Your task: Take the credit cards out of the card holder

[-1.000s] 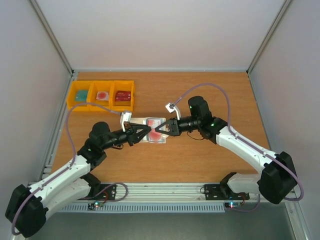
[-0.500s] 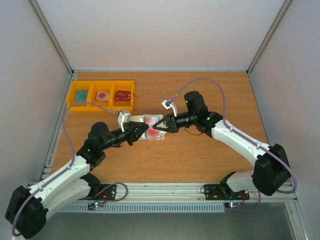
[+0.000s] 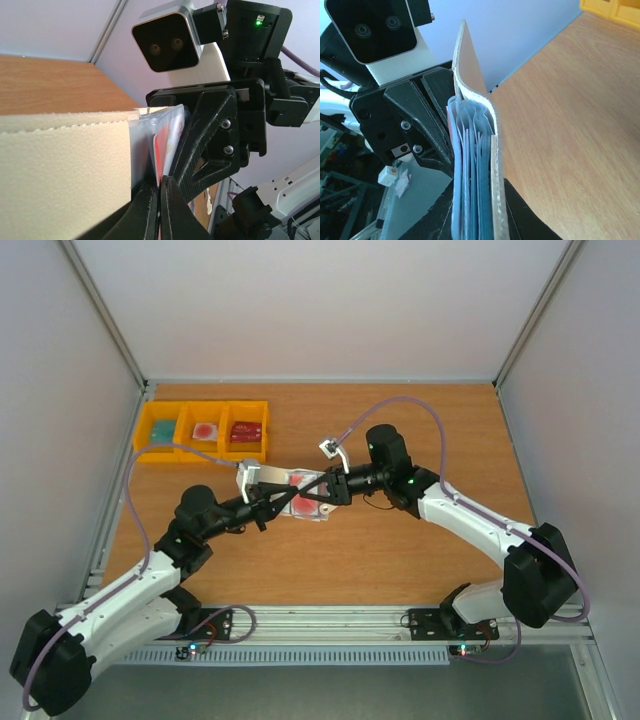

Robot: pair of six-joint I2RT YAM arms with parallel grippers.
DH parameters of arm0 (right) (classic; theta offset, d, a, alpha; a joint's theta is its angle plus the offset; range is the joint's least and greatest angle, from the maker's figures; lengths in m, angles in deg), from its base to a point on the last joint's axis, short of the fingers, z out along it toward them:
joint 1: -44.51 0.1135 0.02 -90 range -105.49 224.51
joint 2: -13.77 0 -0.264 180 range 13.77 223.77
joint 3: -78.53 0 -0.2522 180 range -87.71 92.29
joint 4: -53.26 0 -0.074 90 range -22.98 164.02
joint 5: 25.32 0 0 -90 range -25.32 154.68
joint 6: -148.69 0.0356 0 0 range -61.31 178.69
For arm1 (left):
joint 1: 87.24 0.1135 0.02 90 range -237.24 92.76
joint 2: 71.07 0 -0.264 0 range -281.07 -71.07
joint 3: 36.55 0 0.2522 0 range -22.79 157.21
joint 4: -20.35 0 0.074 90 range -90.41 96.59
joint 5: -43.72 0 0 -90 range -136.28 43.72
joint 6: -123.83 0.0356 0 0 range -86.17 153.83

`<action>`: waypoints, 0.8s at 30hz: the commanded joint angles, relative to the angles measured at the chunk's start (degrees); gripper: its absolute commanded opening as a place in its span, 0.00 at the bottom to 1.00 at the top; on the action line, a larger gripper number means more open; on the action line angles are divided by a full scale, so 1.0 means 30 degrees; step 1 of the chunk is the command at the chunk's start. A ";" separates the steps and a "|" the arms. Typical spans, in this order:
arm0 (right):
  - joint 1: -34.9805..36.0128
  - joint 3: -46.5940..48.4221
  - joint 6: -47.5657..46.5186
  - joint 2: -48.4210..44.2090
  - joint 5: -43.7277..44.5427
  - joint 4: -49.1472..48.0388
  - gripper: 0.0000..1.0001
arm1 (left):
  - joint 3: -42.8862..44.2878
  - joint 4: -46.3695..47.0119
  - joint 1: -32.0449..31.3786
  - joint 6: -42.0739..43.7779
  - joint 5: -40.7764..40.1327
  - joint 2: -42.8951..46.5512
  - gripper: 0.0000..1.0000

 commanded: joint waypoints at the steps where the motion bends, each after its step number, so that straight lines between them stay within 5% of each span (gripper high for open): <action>1: 0.0990 -0.0347 0.1000 0.0085 -0.1173 -0.3142 0.19 | 0.0585 0.2264 -0.0954 0.0087 0.2604 0.0151 0.00; 11: -0.0495 -0.1563 -0.0933 -0.2635 -0.2296 0.1841 0.42 | 0.0522 0.1096 0.0076 -0.0640 0.2775 0.0819 0.00; 17: -0.0763 -0.1723 -0.1596 -0.3494 -0.2224 0.3080 0.43 | 0.0595 0.1157 0.0123 -0.0510 0.2963 0.0680 0.00; 24: -0.1016 -0.1454 -0.2046 -0.3539 -0.2531 0.4089 0.06 | 0.0754 0.1060 0.0208 -0.0295 0.3511 0.0761 0.00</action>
